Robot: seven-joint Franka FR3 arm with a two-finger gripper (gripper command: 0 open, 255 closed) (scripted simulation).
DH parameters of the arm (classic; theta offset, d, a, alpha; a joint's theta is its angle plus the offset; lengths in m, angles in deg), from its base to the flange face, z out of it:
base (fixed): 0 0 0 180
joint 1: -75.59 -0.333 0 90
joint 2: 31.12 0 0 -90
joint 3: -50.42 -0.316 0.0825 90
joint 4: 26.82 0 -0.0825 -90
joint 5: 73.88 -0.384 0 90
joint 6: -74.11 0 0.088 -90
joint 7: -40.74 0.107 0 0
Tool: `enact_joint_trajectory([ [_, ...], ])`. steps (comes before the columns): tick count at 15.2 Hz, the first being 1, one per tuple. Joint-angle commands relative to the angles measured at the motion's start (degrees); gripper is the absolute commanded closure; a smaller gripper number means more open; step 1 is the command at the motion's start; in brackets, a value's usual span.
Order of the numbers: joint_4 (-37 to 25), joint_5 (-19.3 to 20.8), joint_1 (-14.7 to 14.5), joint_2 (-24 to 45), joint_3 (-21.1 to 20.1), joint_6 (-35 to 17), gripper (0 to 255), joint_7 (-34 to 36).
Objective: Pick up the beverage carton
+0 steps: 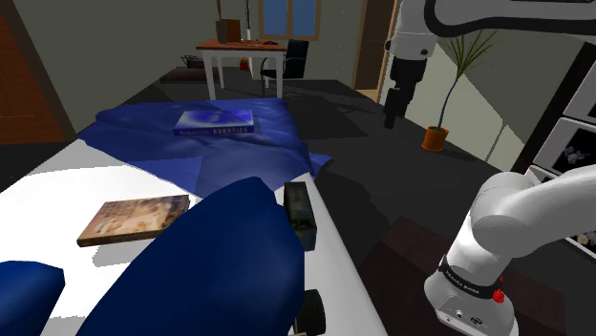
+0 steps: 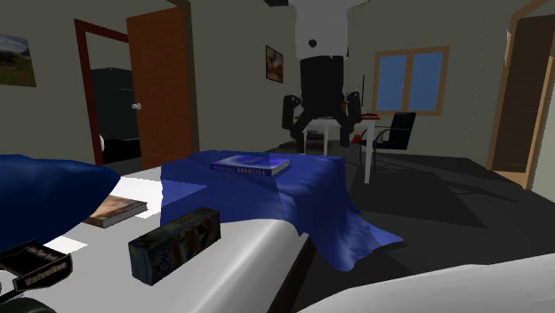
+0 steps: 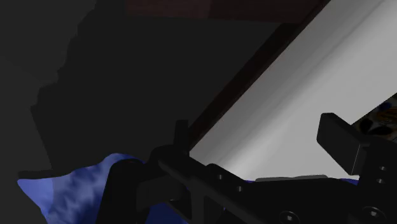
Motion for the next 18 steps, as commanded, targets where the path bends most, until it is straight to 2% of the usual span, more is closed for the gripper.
enact_joint_trajectory([
  [1, 0.0, 0.0, 0.0, 0.0, 0.0, 0.0, 0, 0.0],
  [9, 4.8, -9.1, 0.6, 3.3, -10.8, -7.8, 0, 20.2],
  [18, 2.8, -16.0, 2.4, 15.4, -22.9, -19.1, 0, 42.1],
])
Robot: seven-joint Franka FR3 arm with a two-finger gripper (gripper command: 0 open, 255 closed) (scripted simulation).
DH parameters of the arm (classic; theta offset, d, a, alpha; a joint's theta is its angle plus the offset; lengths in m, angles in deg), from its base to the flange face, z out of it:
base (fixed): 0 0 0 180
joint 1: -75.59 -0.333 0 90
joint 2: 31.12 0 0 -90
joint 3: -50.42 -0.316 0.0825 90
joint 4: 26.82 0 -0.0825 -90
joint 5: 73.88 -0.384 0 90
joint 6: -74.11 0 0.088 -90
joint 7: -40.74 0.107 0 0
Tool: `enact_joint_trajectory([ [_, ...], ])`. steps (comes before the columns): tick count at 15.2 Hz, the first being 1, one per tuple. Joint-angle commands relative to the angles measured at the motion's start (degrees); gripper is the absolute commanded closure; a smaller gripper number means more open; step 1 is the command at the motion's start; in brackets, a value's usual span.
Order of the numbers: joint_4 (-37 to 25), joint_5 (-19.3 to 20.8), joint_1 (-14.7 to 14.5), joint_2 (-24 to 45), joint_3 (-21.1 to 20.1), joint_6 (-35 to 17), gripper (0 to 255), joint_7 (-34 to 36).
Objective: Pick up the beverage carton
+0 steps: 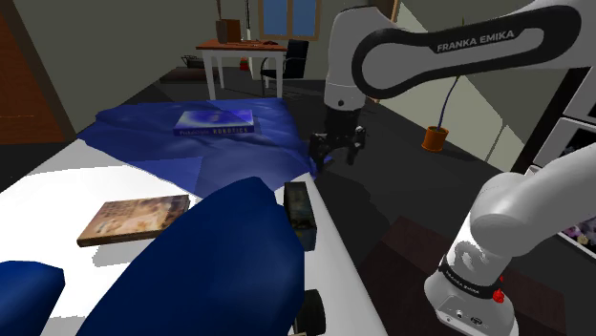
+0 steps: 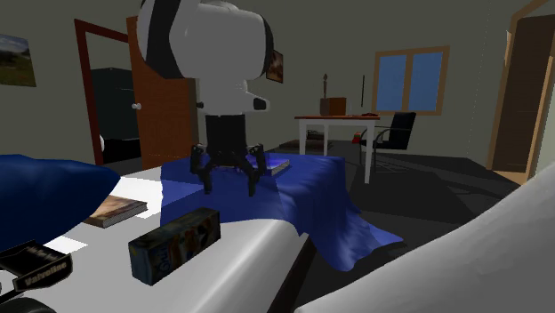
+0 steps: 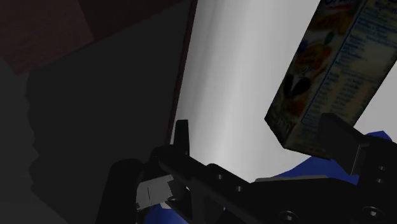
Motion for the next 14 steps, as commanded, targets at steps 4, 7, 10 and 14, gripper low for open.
enact_joint_trajectory([
  [4, -4.1, -1.0, 2.2, 9.4, -6.4, -6.4, 0, 12.5],
  [7, -7.5, 0.2, 3.8, 16.0, -10.1, -9.9, 0, 20.3],
  [10, -6.7, 0.4, 3.8, 17.1, -10.6, -11.8, 0, 21.1],
  [14, -4.5, 0.7, 3.9, 18.3, -11.2, -15.1, 0, 21.4],
])
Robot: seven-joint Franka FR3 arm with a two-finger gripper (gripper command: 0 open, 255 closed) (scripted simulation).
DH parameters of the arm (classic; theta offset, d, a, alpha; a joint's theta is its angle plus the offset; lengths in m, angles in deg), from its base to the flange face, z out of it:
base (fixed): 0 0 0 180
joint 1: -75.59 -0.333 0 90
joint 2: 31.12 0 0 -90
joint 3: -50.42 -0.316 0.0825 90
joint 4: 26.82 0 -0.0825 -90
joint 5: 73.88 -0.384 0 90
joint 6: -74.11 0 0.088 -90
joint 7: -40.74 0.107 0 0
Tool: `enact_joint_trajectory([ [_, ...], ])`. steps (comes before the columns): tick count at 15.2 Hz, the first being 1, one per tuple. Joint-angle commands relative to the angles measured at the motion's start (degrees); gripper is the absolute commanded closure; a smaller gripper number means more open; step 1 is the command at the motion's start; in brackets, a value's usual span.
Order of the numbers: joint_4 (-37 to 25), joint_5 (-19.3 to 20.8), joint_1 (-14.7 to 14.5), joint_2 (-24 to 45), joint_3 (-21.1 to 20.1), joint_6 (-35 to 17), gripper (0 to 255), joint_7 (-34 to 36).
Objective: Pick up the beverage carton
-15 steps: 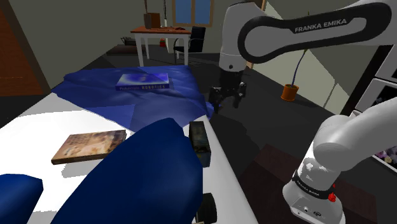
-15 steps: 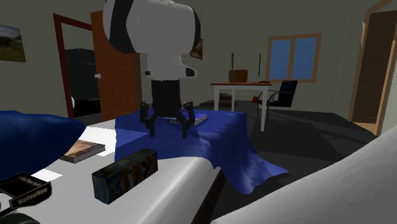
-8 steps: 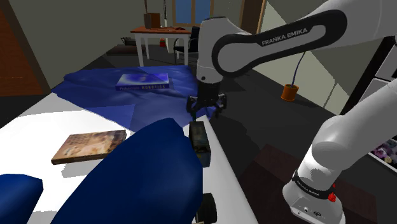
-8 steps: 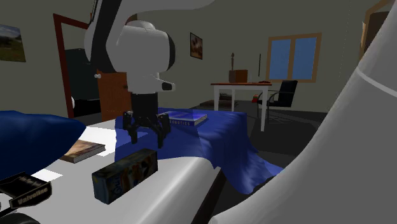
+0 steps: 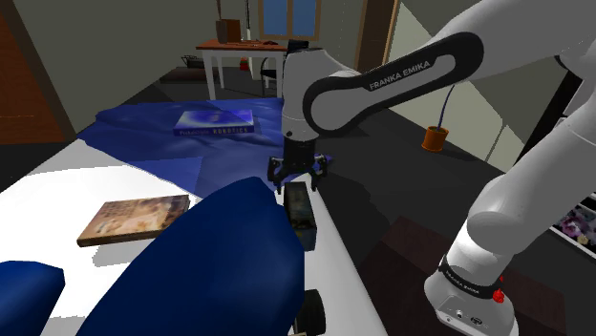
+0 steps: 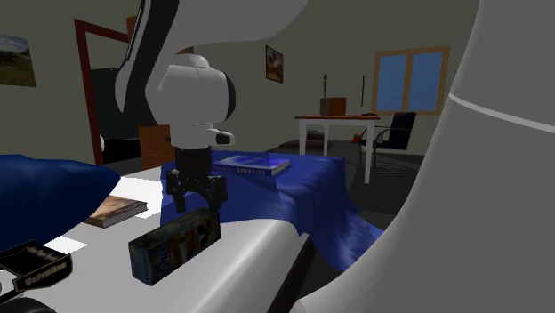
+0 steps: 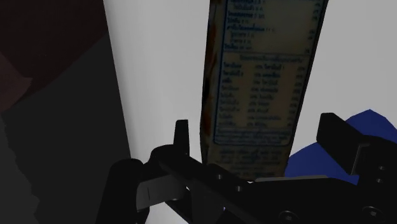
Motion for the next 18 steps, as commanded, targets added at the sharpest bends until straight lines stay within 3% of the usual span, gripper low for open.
enact_joint_trajectory([
  [1, 1.4, 0.2, 0.0, 0.9, -0.5, -2.3, 0, 0.4],
  [3, 1.4, 0.2, 0.0, 0.9, -0.5, -2.3, 0, 0.4],
  [4, 1.5, 0.2, 0.0, 1.0, -0.5, -2.4, 255, 0.4],
  [13, 1.4, 0.2, 0.0, 0.9, -0.5, -2.3, 255, 0.4],
  [18, -1.2, -0.1, -0.1, -0.6, 0.2, 1.8, 255, 0.0],
])
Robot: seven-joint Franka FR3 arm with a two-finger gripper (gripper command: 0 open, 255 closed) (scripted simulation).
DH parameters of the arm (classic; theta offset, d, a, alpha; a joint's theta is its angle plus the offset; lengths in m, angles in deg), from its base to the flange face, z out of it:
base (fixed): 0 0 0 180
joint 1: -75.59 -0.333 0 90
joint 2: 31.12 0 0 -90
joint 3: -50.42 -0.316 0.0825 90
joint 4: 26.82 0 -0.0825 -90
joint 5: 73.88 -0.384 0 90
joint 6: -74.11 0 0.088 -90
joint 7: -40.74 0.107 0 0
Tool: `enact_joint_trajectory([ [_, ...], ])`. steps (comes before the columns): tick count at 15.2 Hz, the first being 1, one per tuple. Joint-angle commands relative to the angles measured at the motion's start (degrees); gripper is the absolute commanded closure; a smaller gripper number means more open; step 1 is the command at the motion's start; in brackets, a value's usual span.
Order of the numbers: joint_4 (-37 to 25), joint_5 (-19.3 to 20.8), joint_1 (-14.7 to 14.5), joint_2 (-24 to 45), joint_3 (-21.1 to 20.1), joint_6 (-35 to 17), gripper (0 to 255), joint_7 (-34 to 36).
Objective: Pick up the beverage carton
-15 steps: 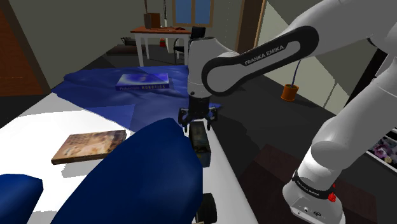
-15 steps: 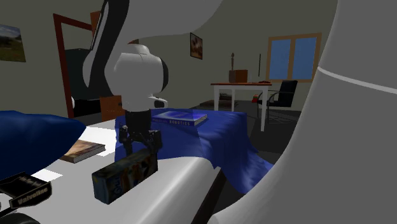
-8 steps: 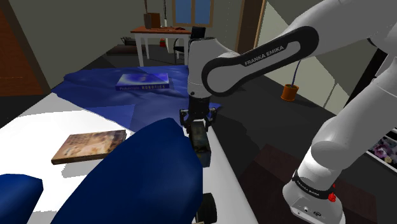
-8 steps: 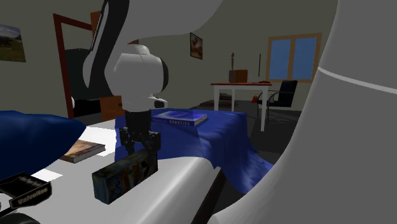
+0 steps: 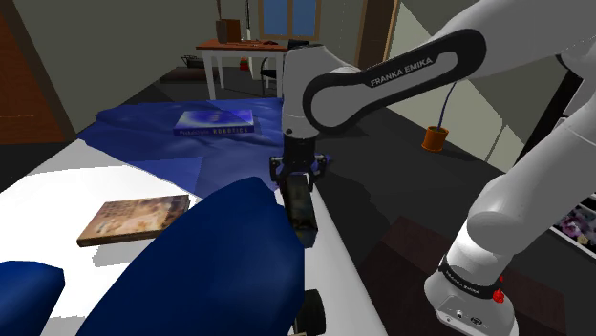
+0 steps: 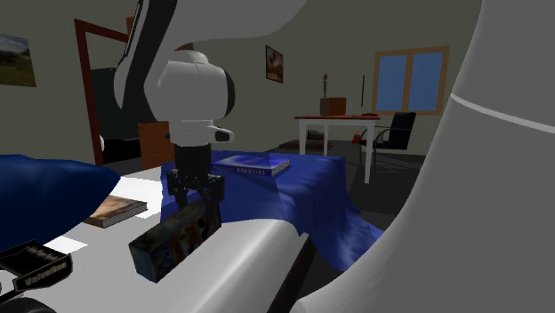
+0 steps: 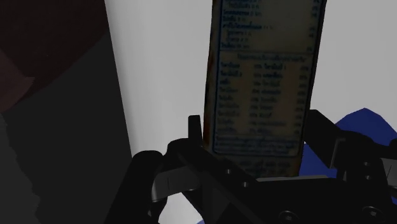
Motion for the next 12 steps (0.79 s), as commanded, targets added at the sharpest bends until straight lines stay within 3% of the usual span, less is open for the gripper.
enact_joint_trajectory([
  [1, -1.1, -0.1, 0.0, -0.6, 0.2, 1.6, 255, -0.1],
  [12, -6.7, -0.2, 0.1, -2.3, 1.4, 8.9, 255, -0.3],
])
